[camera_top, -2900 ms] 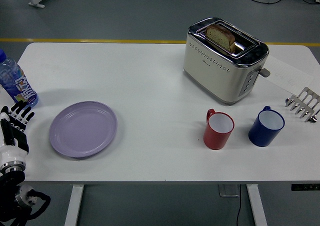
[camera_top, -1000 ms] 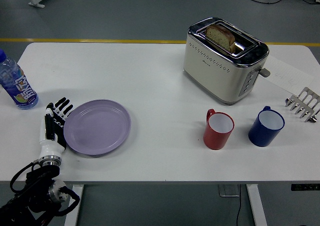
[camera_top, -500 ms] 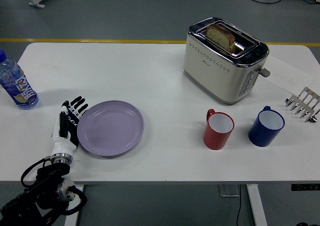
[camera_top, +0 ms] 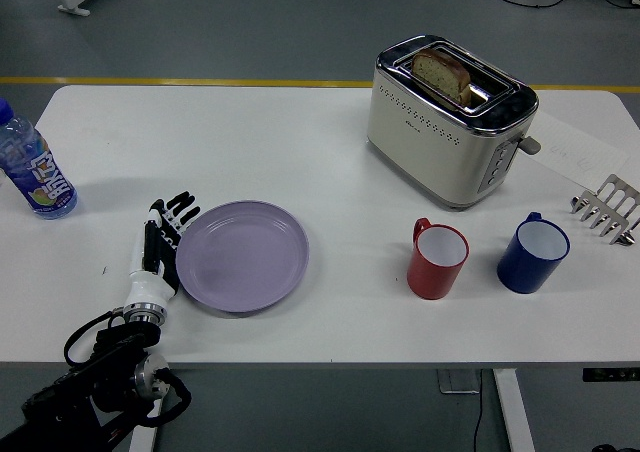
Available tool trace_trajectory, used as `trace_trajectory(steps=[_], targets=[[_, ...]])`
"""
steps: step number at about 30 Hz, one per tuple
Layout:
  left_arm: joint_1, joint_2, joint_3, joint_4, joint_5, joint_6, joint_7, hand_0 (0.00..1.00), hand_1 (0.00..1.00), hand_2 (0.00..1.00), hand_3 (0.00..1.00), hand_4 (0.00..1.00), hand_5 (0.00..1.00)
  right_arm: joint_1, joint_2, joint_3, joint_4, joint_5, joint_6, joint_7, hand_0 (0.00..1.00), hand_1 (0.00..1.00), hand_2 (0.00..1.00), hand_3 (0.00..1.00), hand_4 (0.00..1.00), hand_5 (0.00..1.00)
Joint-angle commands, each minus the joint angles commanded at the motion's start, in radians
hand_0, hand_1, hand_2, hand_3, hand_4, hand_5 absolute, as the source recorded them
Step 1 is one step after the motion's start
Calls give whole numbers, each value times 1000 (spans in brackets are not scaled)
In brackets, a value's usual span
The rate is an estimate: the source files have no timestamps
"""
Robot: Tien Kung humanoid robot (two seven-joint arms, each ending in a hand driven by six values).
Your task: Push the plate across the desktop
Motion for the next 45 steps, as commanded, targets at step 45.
trace_trajectory(steps=[45], targets=[[-148, -57, 322, 8, -109, 11, 0, 717, 753, 778, 645, 364, 998, -3, 0, 13, 0, -27, 11, 8, 571, 533, 612, 598, 86, 562]])
